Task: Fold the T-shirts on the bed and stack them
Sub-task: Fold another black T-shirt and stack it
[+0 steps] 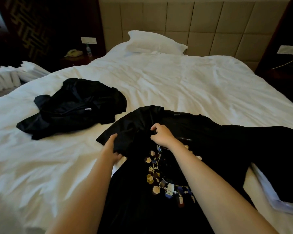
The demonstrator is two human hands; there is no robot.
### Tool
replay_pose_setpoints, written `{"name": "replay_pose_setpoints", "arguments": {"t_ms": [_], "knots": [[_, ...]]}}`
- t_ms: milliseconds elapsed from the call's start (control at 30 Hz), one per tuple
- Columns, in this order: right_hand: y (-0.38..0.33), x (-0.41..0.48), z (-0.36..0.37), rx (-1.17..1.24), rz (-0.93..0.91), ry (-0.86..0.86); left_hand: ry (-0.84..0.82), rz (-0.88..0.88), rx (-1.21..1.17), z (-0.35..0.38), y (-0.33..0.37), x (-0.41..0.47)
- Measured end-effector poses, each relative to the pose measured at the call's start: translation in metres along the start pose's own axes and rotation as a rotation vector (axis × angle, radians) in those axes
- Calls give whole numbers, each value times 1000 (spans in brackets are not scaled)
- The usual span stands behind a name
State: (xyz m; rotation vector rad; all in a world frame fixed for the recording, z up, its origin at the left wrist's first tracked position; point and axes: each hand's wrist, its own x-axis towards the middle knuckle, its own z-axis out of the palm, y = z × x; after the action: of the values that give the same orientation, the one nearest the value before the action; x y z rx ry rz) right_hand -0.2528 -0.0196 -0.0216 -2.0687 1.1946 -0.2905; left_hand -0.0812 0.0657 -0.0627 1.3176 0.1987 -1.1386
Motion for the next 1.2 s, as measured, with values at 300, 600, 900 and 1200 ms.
{"name": "replay_pose_setpoints", "arguments": {"t_ms": [300,600,900,1200], "knots": [[10,3,-15,339,98,39,-38,503,335,52,30,-29],[37,-24,-90,1119,202,192,-471,704,812,193,-3,-110],[124,-76,-176,1133,436,252,-812,583,1035,271,-137,-133],[169,-100,-196,565,763,487,-1152,340,1271,287,-192,-148]]}}
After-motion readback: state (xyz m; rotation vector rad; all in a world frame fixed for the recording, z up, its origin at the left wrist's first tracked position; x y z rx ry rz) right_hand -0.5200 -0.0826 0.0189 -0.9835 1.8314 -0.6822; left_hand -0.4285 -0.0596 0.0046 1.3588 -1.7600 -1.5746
